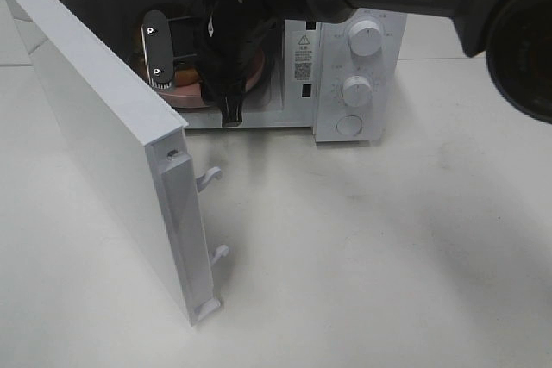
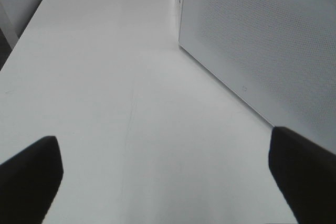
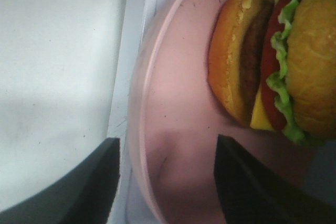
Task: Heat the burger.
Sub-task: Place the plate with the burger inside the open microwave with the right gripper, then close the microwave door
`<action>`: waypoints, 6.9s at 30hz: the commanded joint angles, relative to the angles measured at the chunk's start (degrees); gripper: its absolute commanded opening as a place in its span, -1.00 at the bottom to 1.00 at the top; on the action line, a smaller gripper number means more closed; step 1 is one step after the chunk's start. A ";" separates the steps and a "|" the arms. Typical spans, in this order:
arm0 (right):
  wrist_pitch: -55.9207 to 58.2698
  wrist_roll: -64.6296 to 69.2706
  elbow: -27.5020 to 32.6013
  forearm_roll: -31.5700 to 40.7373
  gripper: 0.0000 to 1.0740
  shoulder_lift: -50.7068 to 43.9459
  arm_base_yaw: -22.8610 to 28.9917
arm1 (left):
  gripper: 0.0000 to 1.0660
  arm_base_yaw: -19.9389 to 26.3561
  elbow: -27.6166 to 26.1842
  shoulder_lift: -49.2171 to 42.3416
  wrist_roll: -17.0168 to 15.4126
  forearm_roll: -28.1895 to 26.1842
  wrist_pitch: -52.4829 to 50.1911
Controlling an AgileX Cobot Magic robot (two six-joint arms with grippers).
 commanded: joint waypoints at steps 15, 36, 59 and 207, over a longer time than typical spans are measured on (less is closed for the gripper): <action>-18.56 0.74 25.84 -1.55 0.37 -15.07 -0.69 | 0.88 -0.06 0.17 -0.97 0.00 -0.29 -0.74; -23.32 9.05 45.61 -1.55 0.42 -30.31 -3.32 | 0.88 -0.06 0.17 -0.97 0.00 -0.29 -0.74; -18.33 25.55 64.06 -1.32 0.42 -50.19 -4.01 | 0.88 -0.06 0.17 -0.97 0.00 -0.29 -0.74; 26.36 60.91 82.51 6.36 0.40 -135.28 -33.29 | 0.85 -0.06 -1.60 4.58 0.23 -2.75 -3.61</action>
